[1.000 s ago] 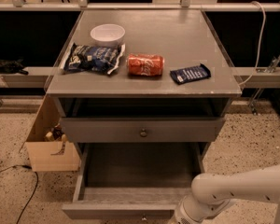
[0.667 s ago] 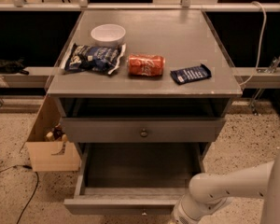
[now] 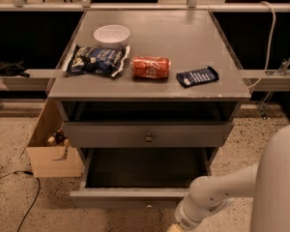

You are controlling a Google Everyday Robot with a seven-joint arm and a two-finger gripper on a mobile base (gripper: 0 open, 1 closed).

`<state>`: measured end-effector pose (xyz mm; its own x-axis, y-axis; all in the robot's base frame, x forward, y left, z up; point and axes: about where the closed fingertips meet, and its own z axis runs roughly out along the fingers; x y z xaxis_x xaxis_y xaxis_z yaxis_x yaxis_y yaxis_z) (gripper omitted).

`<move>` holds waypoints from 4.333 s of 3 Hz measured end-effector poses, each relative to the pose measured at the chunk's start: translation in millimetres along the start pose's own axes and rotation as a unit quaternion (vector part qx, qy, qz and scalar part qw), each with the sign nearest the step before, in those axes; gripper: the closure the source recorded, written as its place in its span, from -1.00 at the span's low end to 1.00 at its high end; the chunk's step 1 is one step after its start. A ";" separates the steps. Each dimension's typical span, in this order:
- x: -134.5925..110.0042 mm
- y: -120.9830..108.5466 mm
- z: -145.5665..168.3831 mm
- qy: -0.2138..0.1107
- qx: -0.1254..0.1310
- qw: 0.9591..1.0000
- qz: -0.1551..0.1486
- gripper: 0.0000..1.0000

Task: Close middle drawer

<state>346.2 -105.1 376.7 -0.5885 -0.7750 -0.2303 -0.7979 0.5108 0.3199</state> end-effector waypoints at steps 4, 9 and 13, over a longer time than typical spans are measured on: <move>-45.6 -36.7 -12.2 0.022 0.058 0.998 -0.027 0.41; -58.4 -44.8 -11.4 0.030 0.072 0.996 -0.038 -0.86; -84.3 -58.2 -14.7 -0.002 0.080 0.995 -0.064 -0.54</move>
Offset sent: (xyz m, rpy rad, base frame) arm 0.0000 0.0000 0.0000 0.0000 0.0000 0.0000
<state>444.1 -74.9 391.0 -0.4813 -0.8362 -0.2629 -0.8765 0.4612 0.1379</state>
